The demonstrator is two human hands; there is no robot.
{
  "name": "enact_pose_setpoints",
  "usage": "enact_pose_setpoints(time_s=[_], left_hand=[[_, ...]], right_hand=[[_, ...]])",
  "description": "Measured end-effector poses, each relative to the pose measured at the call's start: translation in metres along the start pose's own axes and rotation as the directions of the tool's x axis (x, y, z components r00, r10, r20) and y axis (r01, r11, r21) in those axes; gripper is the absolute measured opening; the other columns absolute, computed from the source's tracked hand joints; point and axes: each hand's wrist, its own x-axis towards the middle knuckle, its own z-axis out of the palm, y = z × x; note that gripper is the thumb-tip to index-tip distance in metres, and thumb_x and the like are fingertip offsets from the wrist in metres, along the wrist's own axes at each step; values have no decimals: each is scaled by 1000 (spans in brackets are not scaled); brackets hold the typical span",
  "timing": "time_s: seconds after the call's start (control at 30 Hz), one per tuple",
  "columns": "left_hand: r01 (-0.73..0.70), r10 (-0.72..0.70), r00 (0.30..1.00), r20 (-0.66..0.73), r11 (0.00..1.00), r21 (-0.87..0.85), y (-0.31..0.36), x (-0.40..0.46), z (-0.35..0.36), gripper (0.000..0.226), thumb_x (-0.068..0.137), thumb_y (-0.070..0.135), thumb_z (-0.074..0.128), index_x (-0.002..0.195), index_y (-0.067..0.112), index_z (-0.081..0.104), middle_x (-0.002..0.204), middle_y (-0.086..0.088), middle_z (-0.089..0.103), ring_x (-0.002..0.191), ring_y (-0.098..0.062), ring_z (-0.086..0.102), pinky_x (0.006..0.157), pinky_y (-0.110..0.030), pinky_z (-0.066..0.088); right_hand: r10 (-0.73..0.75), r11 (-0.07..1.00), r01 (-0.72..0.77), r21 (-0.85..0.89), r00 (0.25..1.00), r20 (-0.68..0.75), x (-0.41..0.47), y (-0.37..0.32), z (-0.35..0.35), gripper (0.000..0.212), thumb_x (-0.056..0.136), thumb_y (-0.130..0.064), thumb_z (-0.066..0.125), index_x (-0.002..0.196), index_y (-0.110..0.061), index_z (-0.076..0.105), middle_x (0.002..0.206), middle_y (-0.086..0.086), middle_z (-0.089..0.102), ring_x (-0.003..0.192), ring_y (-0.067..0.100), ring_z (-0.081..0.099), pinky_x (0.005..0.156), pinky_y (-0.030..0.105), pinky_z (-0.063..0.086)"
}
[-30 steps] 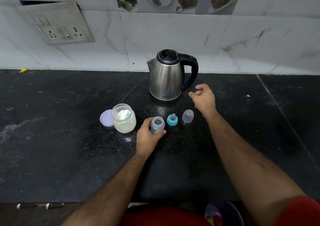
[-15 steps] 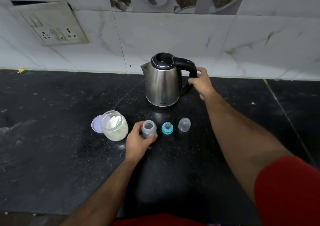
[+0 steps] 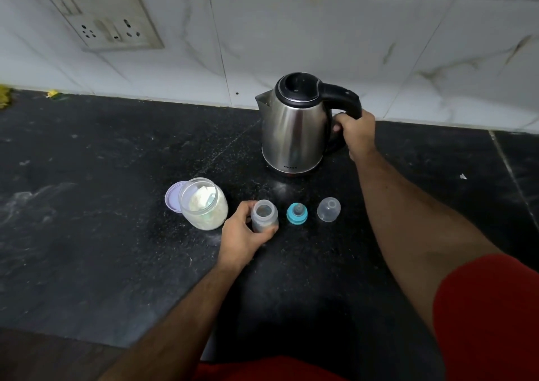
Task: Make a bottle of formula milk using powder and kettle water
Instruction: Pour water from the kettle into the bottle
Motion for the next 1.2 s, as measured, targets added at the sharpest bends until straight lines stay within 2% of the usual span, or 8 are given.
enact_pose_setpoints(time_s=[0.2, 0.37, 0.5, 0.6, 0.77, 0.9, 1.03, 1.2], left_hand=[[3, -4, 999, 36, 1000, 20, -3, 3, -1, 45, 69, 21, 88, 102, 33, 59, 97, 16, 72, 94, 3, 66, 81, -11, 48], [1, -3, 999, 50, 999, 43, -2, 1, -4, 45, 70, 23, 87, 101, 37, 58, 97, 17, 72, 92, 3, 66, 80, -14, 50], [0, -2, 998, 56, 999, 33, -2, 1, -4, 45, 70, 24, 87, 105, 34, 59, 99, 18, 71, 92, 3, 66, 82, -15, 51], [3, -4, 998, 57, 1000, 23, -1, 1, -4, 45, 70, 23, 86, 105, 33, 60, 98, 17, 71, 92, 2, 67, 80, -16, 52], [7, -8, 998, 62, 1000, 10, 0, -1, -4, 42, 71, 22, 86, 102, 34, 60, 95, 18, 72, 89, -1, 68, 76, -15, 52], [2, -4, 998, 69, 1000, 24, -1, -1, -4, 43, 70, 25, 86, 103, 34, 59, 97, 18, 71, 90, 1, 67, 77, -15, 53], [-5, 3, 997, 73, 1000, 27, 2, -1, -5, 40, 71, 22, 84, 100, 34, 58, 96, 15, 71, 89, 2, 66, 74, -13, 49], [14, -14, 998, 56, 1000, 2, 0, -2, -2, 43, 72, 18, 84, 104, 27, 59, 97, 12, 71, 90, -5, 67, 71, -11, 49]], right_hand=[[18, 997, -14, 73, 999, -51, -14, -3, 8, 18, 78, -1, 61, 68, -15, 57, 58, 2, 51, 47, 10, 47, 49, 22, 41], [58, 989, -35, 141, 984, -167, -23, -7, 22, 8, 63, -13, 62, 61, -20, 59, 57, -3, 53, 55, 16, 51, 55, 30, 44], [75, 984, -35, 174, 970, -230, -32, -10, 28, 8, 64, -16, 62, 62, -24, 61, 62, -1, 60, 62, 21, 59, 65, 37, 52], [94, 974, -32, 225, 959, -269, -38, -17, 28, 8, 62, -16, 62, 63, -23, 62, 63, 1, 60, 63, 21, 59, 63, 35, 51], [50, 973, 28, 231, 944, -326, -48, -48, 9, 7, 60, -20, 62, 56, -24, 59, 58, 1, 57, 60, 23, 57, 62, 41, 53], [-10, 967, 97, 236, 939, -344, -72, -74, -11, 17, 72, -7, 62, 59, -15, 56, 55, 6, 51, 47, 17, 50, 49, 30, 44], [-78, 962, 169, 214, 923, -378, -96, -88, -37, 16, 64, -12, 61, 53, -20, 52, 58, 10, 49, 56, 25, 47, 53, 35, 40], [-114, 958, 203, 204, 919, -378, -139, -90, -63, 21, 60, -11, 59, 45, -25, 54, 57, 9, 45, 58, 26, 44, 55, 36, 38]])
